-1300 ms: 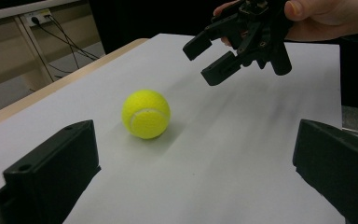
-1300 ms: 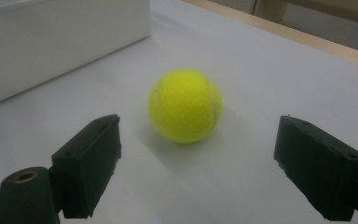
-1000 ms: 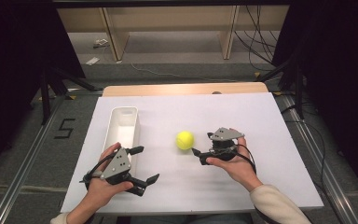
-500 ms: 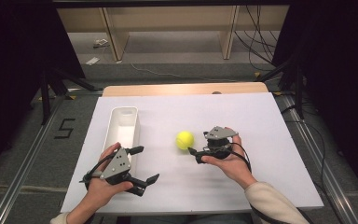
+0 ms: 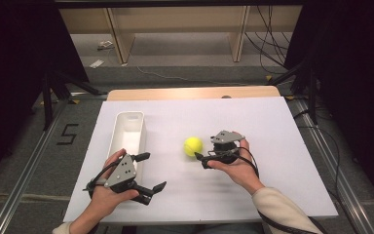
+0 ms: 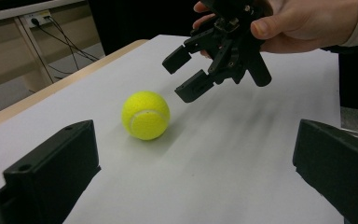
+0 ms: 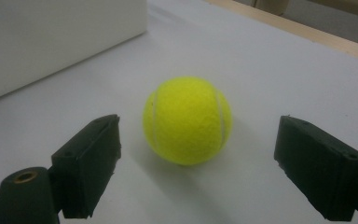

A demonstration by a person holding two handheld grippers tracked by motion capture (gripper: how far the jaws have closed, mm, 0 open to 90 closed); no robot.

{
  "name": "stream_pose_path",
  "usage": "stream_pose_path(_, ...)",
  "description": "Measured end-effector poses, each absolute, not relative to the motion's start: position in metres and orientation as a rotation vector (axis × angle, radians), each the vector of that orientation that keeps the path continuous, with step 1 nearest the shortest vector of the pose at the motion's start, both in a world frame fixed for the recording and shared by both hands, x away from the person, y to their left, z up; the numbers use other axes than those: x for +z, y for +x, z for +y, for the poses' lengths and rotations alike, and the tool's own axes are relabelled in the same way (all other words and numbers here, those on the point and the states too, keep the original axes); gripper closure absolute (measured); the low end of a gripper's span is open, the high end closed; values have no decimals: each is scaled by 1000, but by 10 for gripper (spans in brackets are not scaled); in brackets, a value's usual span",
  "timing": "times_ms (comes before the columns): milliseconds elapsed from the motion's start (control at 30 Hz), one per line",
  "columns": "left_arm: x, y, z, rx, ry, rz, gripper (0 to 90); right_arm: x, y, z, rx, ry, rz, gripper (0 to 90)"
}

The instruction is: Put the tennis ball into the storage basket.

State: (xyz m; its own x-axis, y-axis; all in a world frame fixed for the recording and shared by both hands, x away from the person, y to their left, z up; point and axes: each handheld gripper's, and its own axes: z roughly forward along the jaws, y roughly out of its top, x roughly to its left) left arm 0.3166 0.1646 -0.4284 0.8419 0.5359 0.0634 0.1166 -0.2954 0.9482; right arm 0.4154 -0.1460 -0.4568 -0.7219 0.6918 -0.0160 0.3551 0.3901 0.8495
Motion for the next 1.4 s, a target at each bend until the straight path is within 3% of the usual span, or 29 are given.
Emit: stream_pose_path(1400, -428, 316, 165, 445, 1850, 489, 0, -476, 440, -114, 1198, 914, 2341, 148)
